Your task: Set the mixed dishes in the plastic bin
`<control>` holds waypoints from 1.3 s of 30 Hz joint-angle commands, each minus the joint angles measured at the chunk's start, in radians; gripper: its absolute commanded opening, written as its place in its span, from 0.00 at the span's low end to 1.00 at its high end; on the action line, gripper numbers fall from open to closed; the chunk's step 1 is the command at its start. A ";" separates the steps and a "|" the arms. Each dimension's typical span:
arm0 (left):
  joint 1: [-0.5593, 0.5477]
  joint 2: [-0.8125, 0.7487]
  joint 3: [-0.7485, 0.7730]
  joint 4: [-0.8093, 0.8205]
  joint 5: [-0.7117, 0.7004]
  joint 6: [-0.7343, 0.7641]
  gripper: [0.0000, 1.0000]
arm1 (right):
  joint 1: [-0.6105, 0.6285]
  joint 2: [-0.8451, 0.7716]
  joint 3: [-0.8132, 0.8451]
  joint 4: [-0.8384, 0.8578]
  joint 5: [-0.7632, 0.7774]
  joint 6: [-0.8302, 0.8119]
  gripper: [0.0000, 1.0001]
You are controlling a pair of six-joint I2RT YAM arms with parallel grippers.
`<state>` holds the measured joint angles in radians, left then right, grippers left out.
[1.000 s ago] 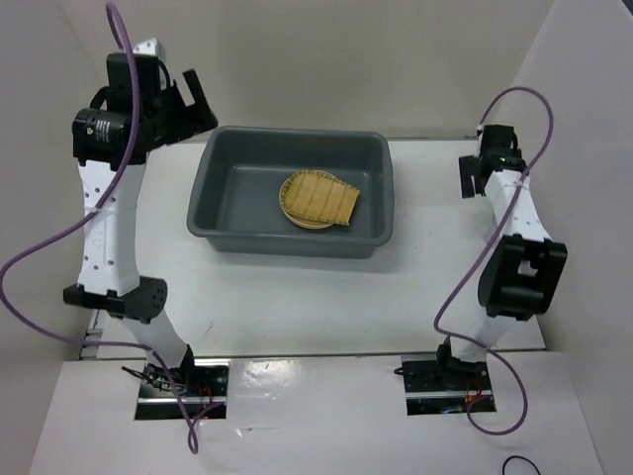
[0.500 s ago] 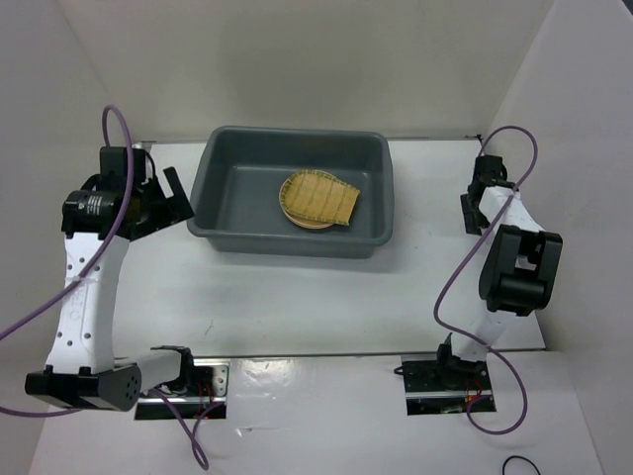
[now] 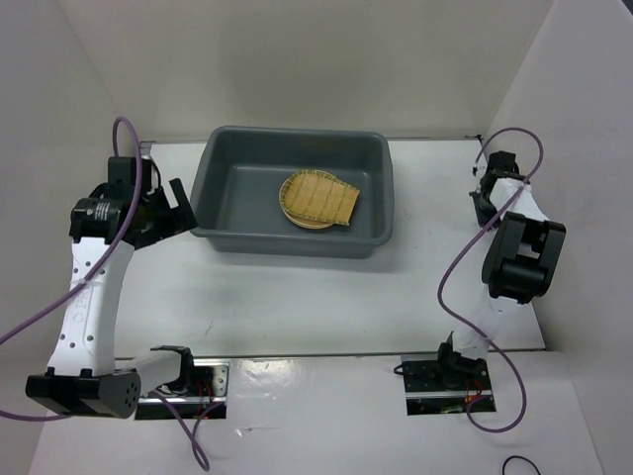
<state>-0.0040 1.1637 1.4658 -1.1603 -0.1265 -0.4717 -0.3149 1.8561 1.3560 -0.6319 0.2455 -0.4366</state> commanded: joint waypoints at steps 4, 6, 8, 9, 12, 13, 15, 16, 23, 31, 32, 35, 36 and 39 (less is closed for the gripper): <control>0.006 -0.076 -0.030 0.008 -0.084 0.027 1.00 | 0.192 -0.250 0.330 -0.092 -0.080 -0.095 0.00; 0.006 -0.085 -0.065 0.034 -0.104 0.027 1.00 | 0.362 -0.349 0.429 -0.068 -0.026 -0.152 0.00; 0.006 -0.085 -0.079 0.063 -0.114 0.027 1.00 | 0.680 -0.400 0.474 -0.045 0.084 -0.243 0.00; 0.006 -0.085 -0.096 0.077 -0.133 0.027 1.00 | 0.789 -0.400 0.485 -0.054 0.141 -0.272 0.00; 0.006 -0.096 -0.105 0.115 -0.142 0.027 1.00 | 1.083 -0.275 0.586 -0.196 0.089 -0.255 0.00; 0.006 -0.082 -0.096 0.116 -0.124 0.027 1.00 | 1.109 -0.230 0.662 -0.228 -0.017 -0.229 0.00; 0.006 -0.082 -0.087 0.116 -0.102 0.027 1.00 | 1.140 -0.059 0.830 -0.294 -0.112 -0.174 0.00; 0.006 -0.082 -0.087 0.116 -0.093 0.027 1.00 | 1.140 0.013 0.918 -0.320 -0.171 -0.156 0.00; 0.006 -0.166 -0.123 0.074 -0.134 0.018 1.00 | 1.151 0.505 1.390 -0.332 -0.238 -0.126 0.00; -0.024 -0.138 -0.134 0.063 -0.131 -0.001 1.00 | 1.148 0.797 1.672 -0.302 -0.282 -0.122 0.02; -0.040 -0.112 -0.134 0.063 -0.131 -0.001 1.00 | 1.148 0.830 1.757 -0.313 -0.293 -0.122 0.03; -0.082 -0.066 -0.134 0.063 -0.131 -0.001 1.00 | 1.137 0.893 1.738 -0.270 -0.281 -0.137 0.04; -0.094 -0.056 -0.134 0.063 -0.131 -0.001 1.00 | 1.122 0.902 1.738 -0.259 -0.293 -0.122 0.06; -0.116 -0.038 -0.134 0.063 -0.140 -0.001 1.00 | 1.122 0.943 1.738 -0.250 -0.293 -0.122 0.11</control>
<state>-0.1043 1.1271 1.3319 -1.0988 -0.2489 -0.4740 0.8215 2.7617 3.0474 -0.9653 -0.0357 -0.5663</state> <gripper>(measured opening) 1.000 0.107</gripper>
